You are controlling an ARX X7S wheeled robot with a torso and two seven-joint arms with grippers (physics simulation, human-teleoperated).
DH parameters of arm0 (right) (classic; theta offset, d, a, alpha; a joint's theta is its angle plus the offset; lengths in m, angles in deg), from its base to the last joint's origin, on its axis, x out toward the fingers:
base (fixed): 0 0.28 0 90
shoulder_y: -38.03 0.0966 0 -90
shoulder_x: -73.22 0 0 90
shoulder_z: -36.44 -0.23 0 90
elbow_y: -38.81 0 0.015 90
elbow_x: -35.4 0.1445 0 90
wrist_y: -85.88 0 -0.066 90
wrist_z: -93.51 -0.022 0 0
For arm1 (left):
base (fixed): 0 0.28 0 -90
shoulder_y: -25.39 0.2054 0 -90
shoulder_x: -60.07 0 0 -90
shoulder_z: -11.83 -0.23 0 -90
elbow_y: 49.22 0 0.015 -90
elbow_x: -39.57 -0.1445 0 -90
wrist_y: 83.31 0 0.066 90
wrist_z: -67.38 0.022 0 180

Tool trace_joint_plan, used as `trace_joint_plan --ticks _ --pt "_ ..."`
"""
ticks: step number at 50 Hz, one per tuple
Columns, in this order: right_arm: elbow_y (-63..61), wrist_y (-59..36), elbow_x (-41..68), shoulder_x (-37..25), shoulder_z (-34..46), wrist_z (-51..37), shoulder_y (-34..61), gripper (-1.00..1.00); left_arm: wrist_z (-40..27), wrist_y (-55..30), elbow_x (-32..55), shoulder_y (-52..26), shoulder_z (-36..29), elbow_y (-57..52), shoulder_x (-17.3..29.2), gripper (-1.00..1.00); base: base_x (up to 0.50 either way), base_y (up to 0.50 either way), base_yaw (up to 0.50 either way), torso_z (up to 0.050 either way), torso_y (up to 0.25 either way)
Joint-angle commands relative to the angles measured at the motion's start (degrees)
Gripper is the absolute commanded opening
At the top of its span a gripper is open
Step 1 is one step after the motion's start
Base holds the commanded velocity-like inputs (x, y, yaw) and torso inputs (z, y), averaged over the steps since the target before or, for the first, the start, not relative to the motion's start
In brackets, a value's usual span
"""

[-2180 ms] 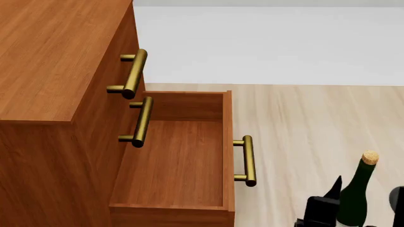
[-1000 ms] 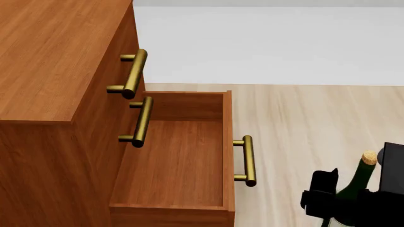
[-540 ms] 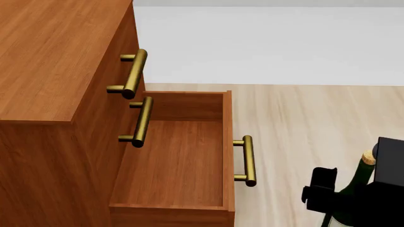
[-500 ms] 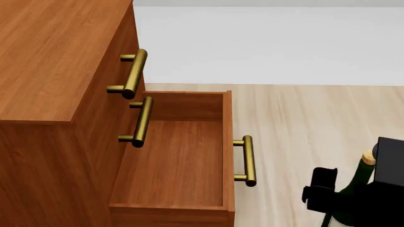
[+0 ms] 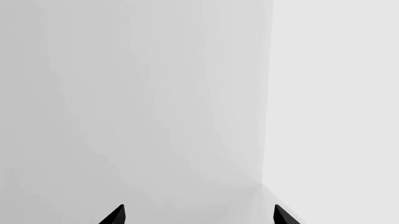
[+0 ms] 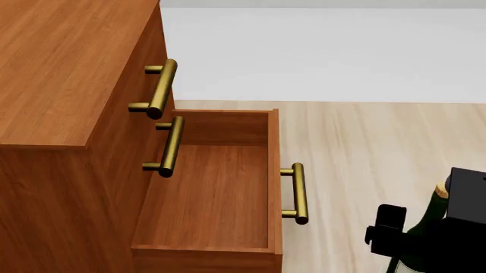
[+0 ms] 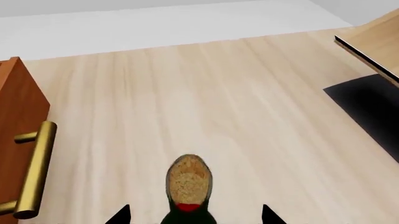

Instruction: Put the wine bottle in the bottom drawer of the cabinet.

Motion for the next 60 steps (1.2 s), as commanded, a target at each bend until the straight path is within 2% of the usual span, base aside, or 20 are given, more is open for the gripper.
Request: trace_joint_plan --ticks 1,20,27,43,46,51,53,54,56,58,60 --pt "1.18 1.28 -0.60 0.14 0.61 0.57 -0.13 -1.00 -0.06 0.14 -0.15 0.04 -0.28 0.14 0.16 1.00 0.00 0.00 0.00 0.000 0.000" --pt "-5.55 -1.71 2.25 -0.63 -0.85 -1.81 1.25 -1.00 -0.06 0.39 0.10 0.24 -0.56 0.32 0.35 1.00 0.00 0.00 0.00 0.000 0.001" --pt "-9.76 -1.76 2.08 -1.56 1.17 -1.58 4.17 -1.00 -0.08 0.52 0.19 0.32 -0.64 0.28 0.38 1.00 0.00 0.00 0.00 0.000 0.001" --pt "-18.12 -12.83 11.43 -0.52 -1.07 -7.26 13.89 -1.00 -0.23 0.76 0.16 0.45 -0.86 0.37 0.48 1.00 0.00 0.00 0.00 0.000 0.001" --pt "-18.54 -18.46 15.80 0.43 -3.73 -10.97 18.26 -1.00 -0.31 0.77 0.17 0.45 -0.90 0.42 0.53 1.00 0.00 0.00 0.00 0.000 0.000" --pt "-17.63 -26.33 21.52 0.66 -3.45 -17.08 25.92 -1.00 -0.58 0.57 0.23 0.43 -1.06 0.50 0.68 1.00 0.00 0.00 0.00 0.000 0.000" --pt "-15.70 -26.55 28.13 -1.05 -1.07 -22.72 30.10 -1.00 -0.51 0.74 0.28 0.54 -0.97 0.44 0.61 1.00 0.00 0.00 0.00 0.000 0.005" --pt "-13.26 -26.52 33.98 -0.42 -2.62 -27.08 31.45 -1.00 -0.53 0.74 0.31 0.55 -0.98 0.41 0.62 1.00 0.00 0.00 0.00 0.000 0.000" --pt "-11.00 -26.56 39.94 -2.26 1.36 -32.83 34.67 -1.00 -0.52 0.76 0.23 0.53 -1.07 0.47 0.65 1.00 0.00 0.00 0.00 0.000 0.000" --pt "-6.08 -25.56 50.90 -2.46 2.77 -42.06 37.83 -1.00 -0.72 0.66 0.21 0.50 -1.11 0.61 0.71 1.00 0.00 0.00 0.00 0.000 0.000" --pt "-4.25 -24.24 55.04 -2.88 4.15 -46.23 40.67 -1.00 -0.79 0.66 0.22 0.51 -1.10 0.69 0.71 1.00 0.00 0.00 0.00 0.000 0.000"
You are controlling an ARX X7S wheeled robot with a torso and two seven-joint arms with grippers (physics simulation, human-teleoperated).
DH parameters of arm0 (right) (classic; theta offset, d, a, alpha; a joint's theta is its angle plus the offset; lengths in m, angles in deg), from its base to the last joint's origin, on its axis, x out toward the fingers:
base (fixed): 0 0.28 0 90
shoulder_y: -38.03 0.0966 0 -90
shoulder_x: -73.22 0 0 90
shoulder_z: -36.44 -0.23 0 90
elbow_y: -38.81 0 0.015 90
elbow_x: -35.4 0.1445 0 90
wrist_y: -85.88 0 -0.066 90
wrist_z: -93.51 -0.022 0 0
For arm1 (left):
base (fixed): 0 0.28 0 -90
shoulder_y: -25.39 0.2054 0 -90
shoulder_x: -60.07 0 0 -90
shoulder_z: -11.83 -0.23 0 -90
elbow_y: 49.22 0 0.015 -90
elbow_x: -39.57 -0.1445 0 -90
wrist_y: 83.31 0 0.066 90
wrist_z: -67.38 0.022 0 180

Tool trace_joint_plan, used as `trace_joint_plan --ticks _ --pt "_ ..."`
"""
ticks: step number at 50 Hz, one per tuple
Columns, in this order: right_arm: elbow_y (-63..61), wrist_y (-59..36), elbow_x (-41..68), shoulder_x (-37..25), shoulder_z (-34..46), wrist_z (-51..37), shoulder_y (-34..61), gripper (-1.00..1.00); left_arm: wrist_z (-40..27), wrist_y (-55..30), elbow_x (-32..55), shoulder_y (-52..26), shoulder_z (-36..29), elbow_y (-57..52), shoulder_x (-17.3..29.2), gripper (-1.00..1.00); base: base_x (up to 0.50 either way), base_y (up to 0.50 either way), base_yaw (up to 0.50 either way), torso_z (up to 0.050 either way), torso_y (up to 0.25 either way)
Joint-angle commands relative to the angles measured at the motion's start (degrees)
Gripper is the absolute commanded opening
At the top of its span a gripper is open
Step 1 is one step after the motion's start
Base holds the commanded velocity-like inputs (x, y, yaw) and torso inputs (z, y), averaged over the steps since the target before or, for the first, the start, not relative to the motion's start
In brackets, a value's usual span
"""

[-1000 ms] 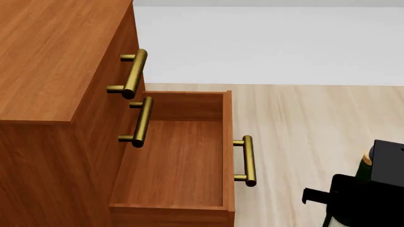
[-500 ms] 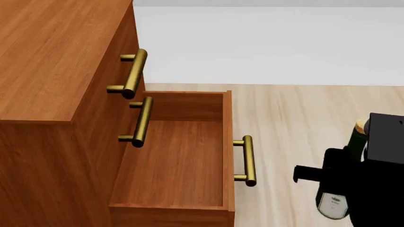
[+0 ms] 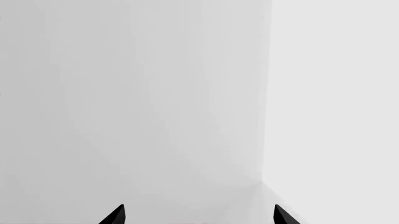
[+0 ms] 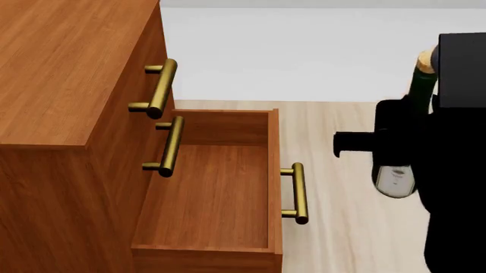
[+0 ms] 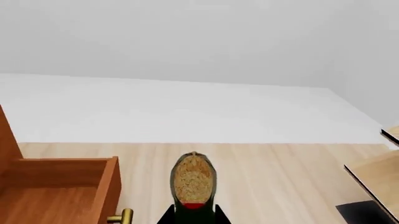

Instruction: Put the wine bottle in the bottom drawer of the cabinet.

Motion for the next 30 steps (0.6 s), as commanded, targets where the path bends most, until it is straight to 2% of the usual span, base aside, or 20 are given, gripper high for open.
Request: trace_joint_plan --ticks 1,5,9,14,19,28,30 --pt "9.17 -2.74 26.81 -2.20 5.26 -24.19 16.60 -1.00 -0.25 -0.07 0.03 0.04 -0.24 0.28 0.18 1.00 0.00 0.00 0.00 0.000 0.000" --pt "14.89 1.45 38.80 -1.93 7.85 -27.07 20.72 -1.00 -0.28 -0.10 -0.03 0.04 -0.37 0.42 0.26 1.00 0.00 0.00 0.00 0.000 0.000" --pt "17.46 1.80 41.35 -2.02 11.37 -28.43 25.00 -1.00 -0.39 -0.34 -0.48 0.05 -0.76 0.42 0.48 1.00 0.00 0.00 0.00 0.000 0.003" --pt "22.66 1.81 49.37 -2.83 19.73 -31.25 30.65 -1.00 -0.63 -0.52 -1.13 -0.01 -1.08 0.66 0.70 1.00 0.00 0.00 0.00 0.000 0.000" --pt "26.24 3.56 47.02 -1.84 21.91 -32.30 36.40 -1.00 -0.53 -0.61 -1.47 0.05 -1.41 0.82 0.86 1.00 0.00 0.00 0.00 0.000 0.000" --pt "34.47 4.25 54.13 1.31 30.24 -32.46 43.66 -1.00 -0.64 -0.53 -1.99 0.19 -1.67 0.75 0.99 1.00 0.00 0.00 0.00 0.000 0.001" --pt "35.75 3.26 51.55 2.28 30.67 -31.04 44.77 -1.00 -0.65 -0.54 -2.07 0.20 -1.75 0.77 1.04 1.00 0.00 0.00 0.00 0.000 0.000"
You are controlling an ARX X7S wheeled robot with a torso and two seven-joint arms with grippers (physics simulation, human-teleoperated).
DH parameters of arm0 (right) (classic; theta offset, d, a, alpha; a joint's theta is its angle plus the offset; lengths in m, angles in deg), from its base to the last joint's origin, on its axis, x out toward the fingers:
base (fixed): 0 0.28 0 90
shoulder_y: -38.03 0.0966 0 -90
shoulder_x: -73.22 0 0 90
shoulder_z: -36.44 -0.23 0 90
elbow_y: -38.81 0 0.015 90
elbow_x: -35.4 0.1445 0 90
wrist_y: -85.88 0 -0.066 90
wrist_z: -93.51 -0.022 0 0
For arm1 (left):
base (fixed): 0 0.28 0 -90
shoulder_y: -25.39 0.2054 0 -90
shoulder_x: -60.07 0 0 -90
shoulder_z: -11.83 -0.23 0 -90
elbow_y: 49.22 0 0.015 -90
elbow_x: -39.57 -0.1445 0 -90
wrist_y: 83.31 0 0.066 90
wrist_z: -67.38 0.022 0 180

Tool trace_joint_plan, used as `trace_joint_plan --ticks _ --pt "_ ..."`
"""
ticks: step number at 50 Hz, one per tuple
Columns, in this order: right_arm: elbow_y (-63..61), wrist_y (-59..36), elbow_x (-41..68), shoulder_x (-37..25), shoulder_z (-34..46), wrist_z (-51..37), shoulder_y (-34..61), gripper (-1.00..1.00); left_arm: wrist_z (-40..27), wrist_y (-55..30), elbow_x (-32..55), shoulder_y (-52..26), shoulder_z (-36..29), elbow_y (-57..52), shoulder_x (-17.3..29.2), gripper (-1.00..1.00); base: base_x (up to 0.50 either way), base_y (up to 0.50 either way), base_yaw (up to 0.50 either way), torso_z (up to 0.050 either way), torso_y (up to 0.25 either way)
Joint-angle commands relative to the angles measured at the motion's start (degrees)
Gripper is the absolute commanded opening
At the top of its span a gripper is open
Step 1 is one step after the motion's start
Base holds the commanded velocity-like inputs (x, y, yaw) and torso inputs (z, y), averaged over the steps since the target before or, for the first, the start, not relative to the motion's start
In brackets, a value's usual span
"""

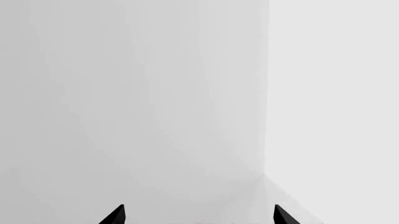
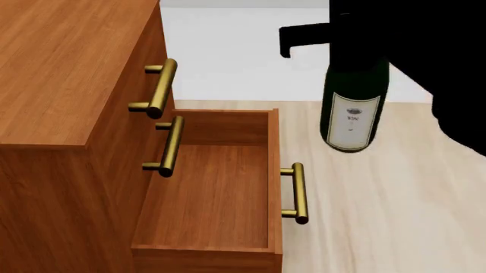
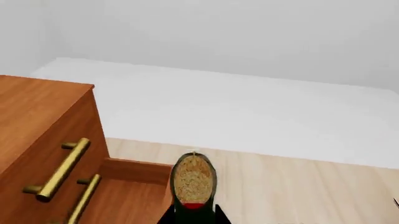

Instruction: Put the wine bottle in the bottom drawer of the cabinet.

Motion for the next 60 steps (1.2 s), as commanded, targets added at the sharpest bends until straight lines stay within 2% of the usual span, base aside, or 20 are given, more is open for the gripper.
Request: trace_joint_plan --ticks 1,6,15,21,27,33,49,55,60 --pt "10.67 0.51 5.96 3.26 8.65 -1.04 9.92 -1.00 -0.08 -0.02 -0.55 0.13 -0.41 0.07 0.24 1.00 0.00 0.00 0.00 0.000 0.000" --pt "17.27 1.39 7.96 6.36 10.89 0.96 12.49 -1.00 -0.15 0.05 -0.55 0.21 -0.40 0.14 0.29 1.00 0.00 0.00 0.00 0.000 0.000" --pt "25.19 -0.45 2.21 10.66 12.06 8.86 14.53 -1.00 0.17 0.31 -0.30 0.28 -0.52 0.29 0.33 1.00 0.00 0.00 0.00 0.000 0.001" --pt "31.08 -0.71 -3.48 14.20 12.77 16.39 16.12 -1.00 0.04 0.30 -0.23 0.33 -0.62 0.19 0.39 1.00 0.00 0.00 0.00 0.000 0.000" --pt "31.97 -0.03 -11.35 16.51 14.30 25.07 15.27 -1.00 -0.07 0.04 -0.26 0.48 -0.91 0.07 0.60 1.00 0.00 0.00 0.00 0.000 0.000" --pt "35.87 2.38 -21.42 18.76 18.59 36.92 14.02 -1.00 -0.01 0.09 -0.02 0.69 -0.93 -0.19 0.71 1.00 0.00 0.00 0.00 0.000 0.002" --pt "66.62 9.97 -40.31 31.25 33.60 75.19 21.38 -1.00 0.57 0.34 0.25 0.93 -1.31 -0.11 0.90 1.00 0.00 0.00 0.00 0.001 0.001" --pt "67.21 11.13 -41.85 31.08 32.67 74.30 19.51 -1.00 0.53 0.39 0.15 0.90 -1.47 -0.04 0.96 1.00 0.00 0.00 0.00 0.000 0.000" --pt "67.23 11.34 -46.04 30.90 28.40 73.37 17.15 -1.00 0.61 0.61 0.20 0.94 -1.44 -0.04 0.88 1.00 0.00 0.00 0.00 0.000 0.000"
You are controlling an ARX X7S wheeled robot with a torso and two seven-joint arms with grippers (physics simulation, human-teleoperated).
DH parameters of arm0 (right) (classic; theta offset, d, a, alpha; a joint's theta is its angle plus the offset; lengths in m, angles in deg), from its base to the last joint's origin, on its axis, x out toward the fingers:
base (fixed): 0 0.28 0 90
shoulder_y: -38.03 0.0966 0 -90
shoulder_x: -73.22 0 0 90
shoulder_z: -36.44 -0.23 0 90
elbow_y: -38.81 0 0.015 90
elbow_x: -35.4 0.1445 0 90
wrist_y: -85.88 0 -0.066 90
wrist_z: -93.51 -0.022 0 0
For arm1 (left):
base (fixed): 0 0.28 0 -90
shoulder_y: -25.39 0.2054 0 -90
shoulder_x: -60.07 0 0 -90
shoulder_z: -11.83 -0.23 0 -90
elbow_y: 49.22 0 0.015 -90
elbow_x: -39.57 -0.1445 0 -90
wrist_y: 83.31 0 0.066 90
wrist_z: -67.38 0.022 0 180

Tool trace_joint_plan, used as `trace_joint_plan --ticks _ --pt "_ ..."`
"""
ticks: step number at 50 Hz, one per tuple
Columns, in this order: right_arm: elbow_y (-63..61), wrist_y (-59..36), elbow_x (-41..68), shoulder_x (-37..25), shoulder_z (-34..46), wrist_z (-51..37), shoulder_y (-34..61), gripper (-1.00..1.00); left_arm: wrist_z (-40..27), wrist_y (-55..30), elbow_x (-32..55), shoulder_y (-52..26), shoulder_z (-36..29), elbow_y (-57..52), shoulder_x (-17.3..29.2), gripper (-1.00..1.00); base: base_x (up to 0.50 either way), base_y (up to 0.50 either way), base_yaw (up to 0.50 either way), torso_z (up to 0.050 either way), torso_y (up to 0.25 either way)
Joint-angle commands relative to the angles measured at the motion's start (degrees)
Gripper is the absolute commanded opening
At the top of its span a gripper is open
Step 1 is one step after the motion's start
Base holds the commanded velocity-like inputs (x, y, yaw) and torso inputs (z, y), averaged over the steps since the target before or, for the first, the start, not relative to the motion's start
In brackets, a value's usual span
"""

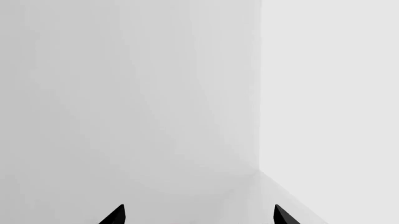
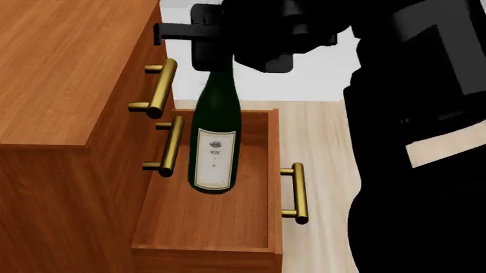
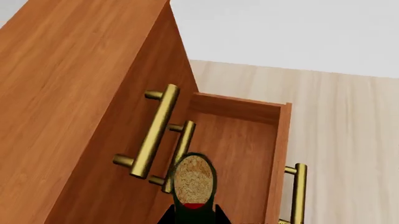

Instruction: Put the wine bottle in the bottom drawer of the cabinet.

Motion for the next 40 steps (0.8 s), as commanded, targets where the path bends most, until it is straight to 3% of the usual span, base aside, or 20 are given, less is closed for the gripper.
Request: trace_joint_plan --ticks 1,7,11,16,17,20,26,28,33,40 --pt "5.77 1.75 -10.28 2.38 -3.50 7.03 -1.67 -1.00 0.09 0.23 0.05 0.06 -0.14 0.01 0.05 1.00 0.00 0.00 0.00 0.000 0.000" --pt "5.77 0.48 -22.26 2.80 -13.59 8.16 -3.66 -1.00 0.06 0.28 -0.21 0.05 -0.33 0.01 0.14 1.00 0.00 0.00 0.00 0.000 0.002" --pt "5.76 0.43 -23.75 2.83 -14.99 8.74 -4.30 -1.00 0.09 0.37 -0.12 0.01 -0.34 0.11 0.18 1.00 0.00 0.00 0.00 0.000 0.000" --pt "5.76 1.39 -19.91 2.83 -11.12 9.79 -5.42 -1.00 0.15 0.49 -0.14 -0.01 -0.43 0.15 0.22 1.00 0.00 0.00 0.00 0.000 0.000" --pt "5.69 2.50 -18.07 2.84 -6.66 11.08 -5.39 -1.00 0.11 0.43 -0.18 -0.01 -0.49 0.18 0.26 1.00 0.00 0.00 0.00 0.000 0.000" --pt "5.77 2.17 -18.76 2.83 -9.80 9.79 -6.48 -1.00 0.13 0.26 -0.39 -0.11 -0.80 0.34 0.44 1.00 0.00 0.00 0.00 0.000 0.000" --pt "5.77 3.77 -15.98 2.83 -6.72 10.27 -7.84 -1.00 0.08 0.40 -0.39 -0.03 -0.77 0.32 0.44 1.00 0.00 0.00 0.00 0.000 0.002" --pt "5.75 4.62 -13.57 2.84 -1.70 12.14 -7.76 -1.00 0.12 0.36 -0.35 -0.03 -0.86 0.38 0.49 1.00 0.00 0.00 0.00 0.000 0.000" --pt "5.77 5.52 -10.92 2.84 -0.44 11.75 -8.56 -1.00 0.04 0.22 -0.35 0.12 -0.99 0.24 0.66 1.00 0.00 0.00 0.00 0.002 0.000" --pt "5.77 9.17 -3.13 2.84 9.87 13.14 -9.39 -1.00 0.06 0.28 -0.57 0.35 -1.13 0.01 0.74 1.00 0.00 0.00 0.00 0.000 0.001"
